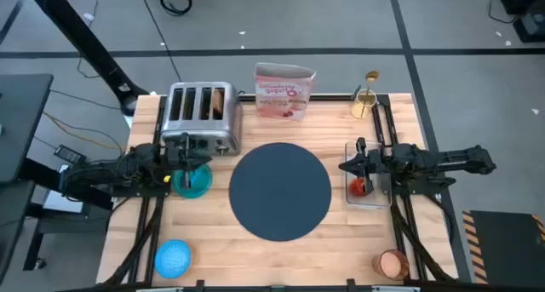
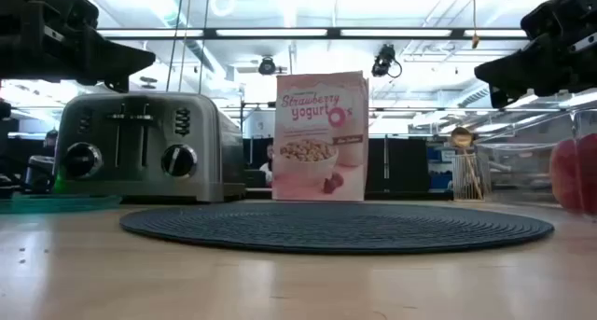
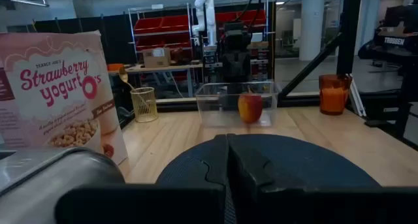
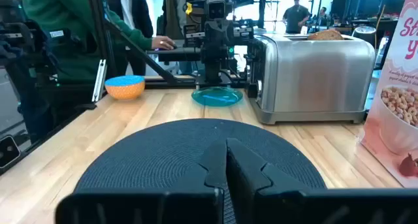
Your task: Arrange a breakfast setting
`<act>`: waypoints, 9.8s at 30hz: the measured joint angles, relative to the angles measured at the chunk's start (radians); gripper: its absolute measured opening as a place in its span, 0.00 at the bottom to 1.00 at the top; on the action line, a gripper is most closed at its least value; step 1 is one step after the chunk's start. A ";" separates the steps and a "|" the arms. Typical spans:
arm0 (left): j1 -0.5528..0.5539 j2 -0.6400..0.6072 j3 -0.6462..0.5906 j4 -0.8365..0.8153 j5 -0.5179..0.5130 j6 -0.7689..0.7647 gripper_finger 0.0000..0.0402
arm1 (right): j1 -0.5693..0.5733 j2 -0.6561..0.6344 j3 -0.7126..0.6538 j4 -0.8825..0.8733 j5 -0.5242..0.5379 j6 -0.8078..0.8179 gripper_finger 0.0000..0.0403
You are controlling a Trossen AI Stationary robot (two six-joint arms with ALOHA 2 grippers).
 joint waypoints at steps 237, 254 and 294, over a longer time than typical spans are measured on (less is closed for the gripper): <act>-0.495 1.689 0.853 -1.045 -0.200 -1.283 0.09 | 0.000 0.000 0.000 0.023 0.003 -0.035 0.03; -0.530 1.689 0.966 -1.073 -0.211 -1.252 0.03 | 0.000 0.000 0.000 0.022 0.003 -0.047 0.03; -0.783 1.861 1.275 -0.831 -0.389 -0.097 0.03 | 0.001 0.000 0.000 0.181 0.017 0.339 0.03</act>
